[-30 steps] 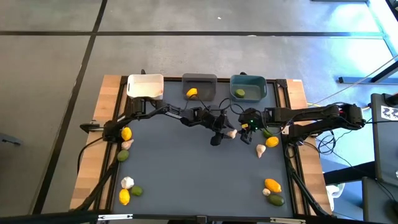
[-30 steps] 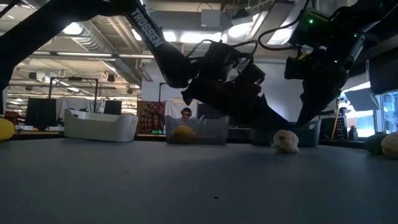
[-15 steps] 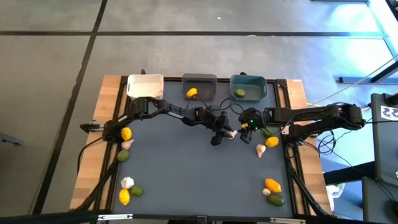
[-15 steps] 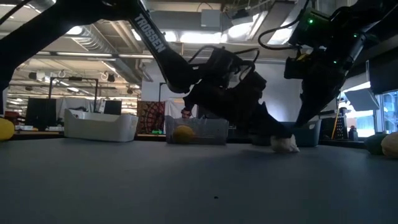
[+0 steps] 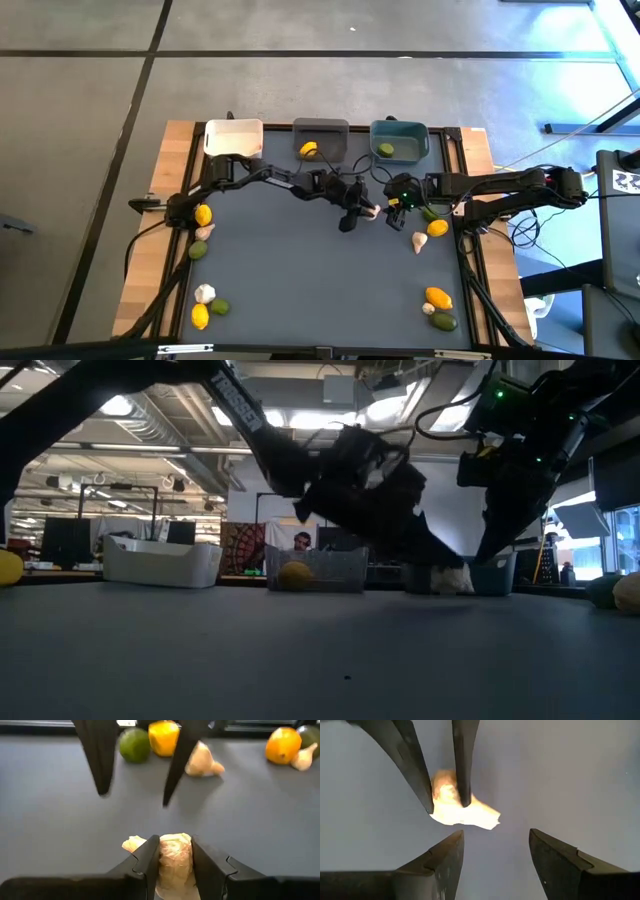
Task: Sort produce into baskets
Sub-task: Put the garlic into the white bin
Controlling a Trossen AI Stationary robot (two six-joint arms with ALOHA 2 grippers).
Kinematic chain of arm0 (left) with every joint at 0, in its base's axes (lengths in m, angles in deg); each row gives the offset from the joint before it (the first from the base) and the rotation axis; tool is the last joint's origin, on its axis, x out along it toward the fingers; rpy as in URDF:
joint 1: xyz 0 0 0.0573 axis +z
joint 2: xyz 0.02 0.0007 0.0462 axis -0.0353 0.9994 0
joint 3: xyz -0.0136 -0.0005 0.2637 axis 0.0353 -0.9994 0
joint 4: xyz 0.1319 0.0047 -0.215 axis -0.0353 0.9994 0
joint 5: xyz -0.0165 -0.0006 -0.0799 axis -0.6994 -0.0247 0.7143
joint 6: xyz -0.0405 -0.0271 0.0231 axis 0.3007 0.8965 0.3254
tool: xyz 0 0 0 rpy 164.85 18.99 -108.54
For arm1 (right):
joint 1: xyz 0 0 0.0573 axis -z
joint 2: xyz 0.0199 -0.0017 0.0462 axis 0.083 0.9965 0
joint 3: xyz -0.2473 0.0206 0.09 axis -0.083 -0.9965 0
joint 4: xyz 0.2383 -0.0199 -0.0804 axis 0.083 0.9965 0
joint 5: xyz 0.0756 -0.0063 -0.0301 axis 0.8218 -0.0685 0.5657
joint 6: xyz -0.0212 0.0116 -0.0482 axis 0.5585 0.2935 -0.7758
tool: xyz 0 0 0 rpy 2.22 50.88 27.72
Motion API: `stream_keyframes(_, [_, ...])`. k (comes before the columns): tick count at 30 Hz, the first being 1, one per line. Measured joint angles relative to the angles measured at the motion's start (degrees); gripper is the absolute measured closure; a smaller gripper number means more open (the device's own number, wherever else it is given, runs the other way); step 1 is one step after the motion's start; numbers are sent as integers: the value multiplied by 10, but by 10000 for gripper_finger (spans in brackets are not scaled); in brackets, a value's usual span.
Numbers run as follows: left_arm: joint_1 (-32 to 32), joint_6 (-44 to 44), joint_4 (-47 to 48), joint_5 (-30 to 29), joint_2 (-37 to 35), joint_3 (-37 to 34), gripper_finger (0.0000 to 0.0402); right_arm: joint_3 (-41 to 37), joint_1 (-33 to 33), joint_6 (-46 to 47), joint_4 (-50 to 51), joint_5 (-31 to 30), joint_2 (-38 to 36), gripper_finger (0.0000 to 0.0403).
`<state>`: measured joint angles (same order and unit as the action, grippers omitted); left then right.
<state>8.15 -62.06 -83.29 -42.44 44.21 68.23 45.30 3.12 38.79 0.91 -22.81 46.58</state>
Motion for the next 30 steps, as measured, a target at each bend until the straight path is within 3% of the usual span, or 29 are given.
stream_keyframes(7, [0,-5,112,-31,-74,0,303,0,0,0,-1,0,0,181])
stream_keyframes(18, [0,-13,340,-189,-212,0,302,0,0,2,-3,0,0,181])
stream_keyframes(30, [0,16,530,-286,-362,0,302,0,0,2,-4,0,0,181])
